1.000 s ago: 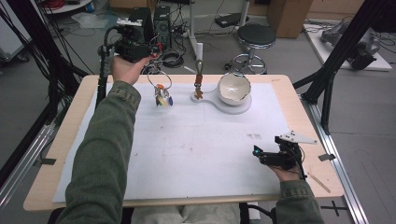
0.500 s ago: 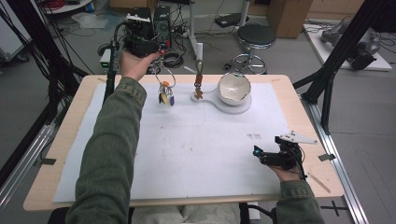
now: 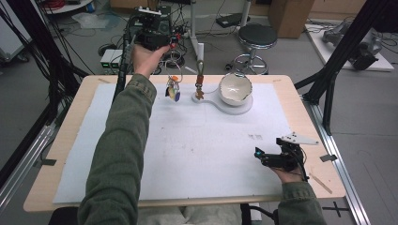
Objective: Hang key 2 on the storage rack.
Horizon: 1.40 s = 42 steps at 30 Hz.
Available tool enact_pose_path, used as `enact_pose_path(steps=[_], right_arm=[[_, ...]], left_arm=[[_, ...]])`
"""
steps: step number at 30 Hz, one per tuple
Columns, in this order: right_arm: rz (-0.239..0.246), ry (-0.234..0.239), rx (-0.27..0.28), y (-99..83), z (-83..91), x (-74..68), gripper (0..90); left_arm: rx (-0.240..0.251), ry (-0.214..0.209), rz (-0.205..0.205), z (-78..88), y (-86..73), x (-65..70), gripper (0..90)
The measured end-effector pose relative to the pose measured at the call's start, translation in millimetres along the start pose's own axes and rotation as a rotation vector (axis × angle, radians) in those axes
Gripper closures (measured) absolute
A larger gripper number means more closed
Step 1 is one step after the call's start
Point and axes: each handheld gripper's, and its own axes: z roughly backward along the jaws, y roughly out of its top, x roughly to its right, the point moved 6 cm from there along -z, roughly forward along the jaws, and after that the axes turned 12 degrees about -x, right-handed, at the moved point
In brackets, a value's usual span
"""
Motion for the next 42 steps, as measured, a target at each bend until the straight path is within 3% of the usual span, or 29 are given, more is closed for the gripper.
enact_pose_path(steps=[3, 12, 15, 28, 32, 42], right_arm=[[-0.004, 0.001, 0.003, -0.1, 0.9, 0.0, 0.8], [-0.004, 0.003, 0.004, -0.7, 1.1, 1.0, 0.8], [-0.006, 0.009, 0.001, -1.2, 0.4, 0.3, 0.8], [-0.005, 0.011, 0.0, -1.3, 0.5, -0.5, 0.8], [-0.003, 0.012, 0.002, -0.8, -0.9, 0.5, 0.8], [0.006, 0.025, -0.002, 1.5, -4.0, -1.6, 0.8]], left_arm=[[-0.005, 0.01, -0.015, -4.6, 2.8, 2.2, 87.7], [0.011, -0.006, -0.005, -25.8, 11.9, 4.4, 87.6], [-0.007, 0.003, -0.018, -35.7, 11.5, 6.7, 87.7], [-0.006, -0.039, 0.0, -52.5, 10.1, 10.0, 87.7], [-0.047, -0.017, -0.037, -59.6, 8.9, 12.6, 87.7], [-0.054, -0.05, -0.004, -71.9, 5.7, 10.4, 87.6]])
